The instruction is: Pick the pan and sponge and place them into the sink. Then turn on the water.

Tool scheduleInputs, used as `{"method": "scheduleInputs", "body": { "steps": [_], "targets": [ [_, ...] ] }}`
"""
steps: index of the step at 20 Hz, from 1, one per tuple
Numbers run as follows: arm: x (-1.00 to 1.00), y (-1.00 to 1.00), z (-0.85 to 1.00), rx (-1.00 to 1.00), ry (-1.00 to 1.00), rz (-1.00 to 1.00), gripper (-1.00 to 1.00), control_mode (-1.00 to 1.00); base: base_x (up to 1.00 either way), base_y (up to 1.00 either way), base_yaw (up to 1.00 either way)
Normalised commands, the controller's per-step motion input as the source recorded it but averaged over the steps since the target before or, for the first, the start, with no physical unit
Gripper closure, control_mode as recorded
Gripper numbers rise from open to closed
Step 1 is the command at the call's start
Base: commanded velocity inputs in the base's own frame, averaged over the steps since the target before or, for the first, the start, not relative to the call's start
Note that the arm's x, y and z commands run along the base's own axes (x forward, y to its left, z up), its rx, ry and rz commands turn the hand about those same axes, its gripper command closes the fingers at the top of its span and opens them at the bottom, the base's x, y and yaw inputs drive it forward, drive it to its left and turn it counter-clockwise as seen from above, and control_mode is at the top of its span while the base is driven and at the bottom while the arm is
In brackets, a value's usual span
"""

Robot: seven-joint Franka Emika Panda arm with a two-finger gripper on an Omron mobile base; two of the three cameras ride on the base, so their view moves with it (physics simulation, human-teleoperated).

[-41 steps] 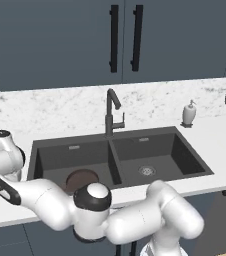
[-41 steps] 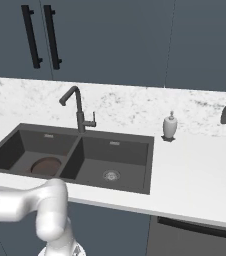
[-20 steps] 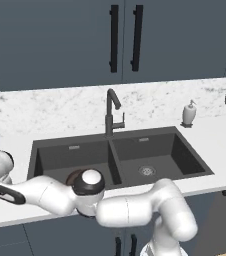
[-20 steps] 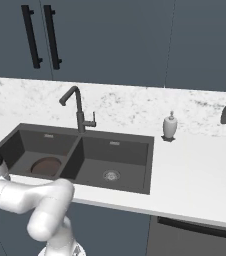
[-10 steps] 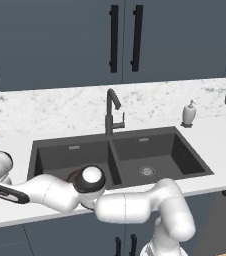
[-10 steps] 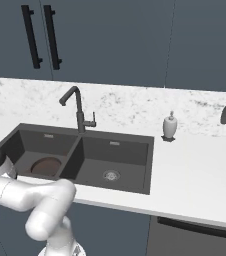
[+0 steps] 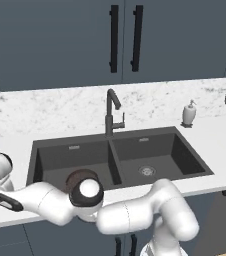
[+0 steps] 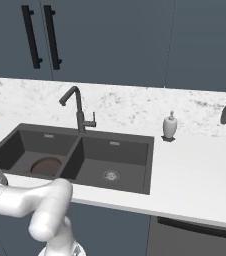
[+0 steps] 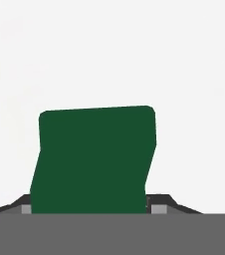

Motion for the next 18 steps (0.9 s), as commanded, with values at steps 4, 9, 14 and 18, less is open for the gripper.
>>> {"method": "scheduleInputs", "body": {
  "steps": [4,9,14,18],
  "targets": [
    [-0.38,-0.50,0.00,0.01,-0.01,-0.14,1.00,-1.00,0.00,0.00,0.00],
    [-0.45,-0.63,0.21,0.00,0.00,-0.27,1.00,-1.00,0.00,0.00,0.00],
    [-0.38,-0.89,0.27,0.00,-0.03,-0.37,1.00,-1.00,0.00,0.00,0.00],
    [-0.23,-0.99,0.34,0.00,-0.04,-0.35,1.00,-1.00,0.00,0.00,0.00]
  ]
}}
